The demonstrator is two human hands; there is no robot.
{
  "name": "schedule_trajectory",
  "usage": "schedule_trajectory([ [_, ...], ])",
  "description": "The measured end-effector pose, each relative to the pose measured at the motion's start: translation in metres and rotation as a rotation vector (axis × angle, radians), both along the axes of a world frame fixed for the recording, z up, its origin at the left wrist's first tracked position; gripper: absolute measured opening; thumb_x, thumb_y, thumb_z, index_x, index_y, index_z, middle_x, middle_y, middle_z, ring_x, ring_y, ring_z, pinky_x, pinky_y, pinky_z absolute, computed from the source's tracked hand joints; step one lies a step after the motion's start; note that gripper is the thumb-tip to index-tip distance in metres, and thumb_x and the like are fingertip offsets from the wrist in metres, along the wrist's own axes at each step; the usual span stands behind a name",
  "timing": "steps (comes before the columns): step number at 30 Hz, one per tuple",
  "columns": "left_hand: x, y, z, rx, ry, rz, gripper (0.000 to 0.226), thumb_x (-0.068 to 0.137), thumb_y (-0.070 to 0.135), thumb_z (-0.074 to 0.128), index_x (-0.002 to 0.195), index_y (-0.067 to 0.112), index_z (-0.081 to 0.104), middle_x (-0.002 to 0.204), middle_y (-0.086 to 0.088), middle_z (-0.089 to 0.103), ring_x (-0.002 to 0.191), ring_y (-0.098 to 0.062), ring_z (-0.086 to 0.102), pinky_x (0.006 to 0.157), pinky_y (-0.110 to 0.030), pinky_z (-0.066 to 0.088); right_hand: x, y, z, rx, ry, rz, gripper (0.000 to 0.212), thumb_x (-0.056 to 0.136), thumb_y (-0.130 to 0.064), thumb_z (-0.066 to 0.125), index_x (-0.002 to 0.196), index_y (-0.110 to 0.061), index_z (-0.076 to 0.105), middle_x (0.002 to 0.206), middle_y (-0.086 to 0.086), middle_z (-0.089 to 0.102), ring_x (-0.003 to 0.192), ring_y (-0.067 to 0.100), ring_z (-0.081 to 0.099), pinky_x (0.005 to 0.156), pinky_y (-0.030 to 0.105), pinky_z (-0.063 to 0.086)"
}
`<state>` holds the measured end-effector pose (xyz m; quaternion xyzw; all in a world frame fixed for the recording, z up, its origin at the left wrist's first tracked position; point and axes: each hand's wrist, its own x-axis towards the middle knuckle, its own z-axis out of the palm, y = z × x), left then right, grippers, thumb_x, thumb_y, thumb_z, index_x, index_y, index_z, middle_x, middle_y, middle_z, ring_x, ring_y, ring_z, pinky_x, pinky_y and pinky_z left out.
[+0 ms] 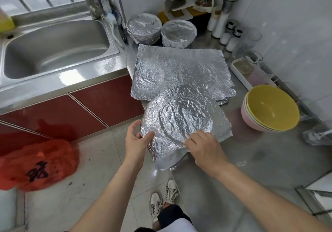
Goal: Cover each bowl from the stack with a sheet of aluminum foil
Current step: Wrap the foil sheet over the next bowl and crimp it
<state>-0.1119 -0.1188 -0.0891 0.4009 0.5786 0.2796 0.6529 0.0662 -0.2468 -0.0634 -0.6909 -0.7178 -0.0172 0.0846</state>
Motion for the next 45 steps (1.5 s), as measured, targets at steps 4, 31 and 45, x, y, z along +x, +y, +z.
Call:
schedule_trajectory([
  [4, -0.005, 0.002, 0.010, 0.351, 0.279, -0.002, 0.061, 0.080, 0.007, 0.077, 0.131, 0.027, 0.051, 0.092, 0.000, 0.049, 0.085, -0.012, 0.050, 0.079, -0.025, 0.043, 0.000, -0.002, -0.001, 0.007, -0.011, -0.012, 0.033, 0.069, 0.000, 0.030, 0.072, -0.013, 0.060, 0.074, 0.003, 0.057, 0.069, 0.024, 0.052, 0.056, 0.030, 0.037],
  [31, 0.046, -0.044, 0.009, 1.433, 0.514, -1.004, 0.009, 0.081, 0.023, 0.072, 0.076, 0.016, 0.071, 0.074, 0.003, 0.061, 0.073, -0.017, 0.052, 0.067, -0.025, 0.039, 0.026, -0.014, 0.007, -0.102, 0.150, -0.021, 0.019, 0.071, -0.011, 0.068, 0.086, -0.018, 0.058, 0.089, -0.001, 0.054, 0.082, 0.022, 0.049, 0.071, 0.036, 0.047],
  [45, 0.020, -0.026, 0.017, 1.392, 0.504, -1.002, 0.031, 0.089, 0.039, 0.050, 0.088, 0.024, 0.078, 0.085, 0.009, 0.065, 0.084, -0.014, 0.058, 0.062, -0.023, 0.049, 0.004, -0.011, -0.014, 0.012, 0.098, 0.030, 0.016, 0.074, -0.002, 0.063, 0.076, -0.016, 0.057, 0.079, 0.001, 0.053, 0.074, 0.024, 0.049, 0.063, 0.033, 0.037],
])
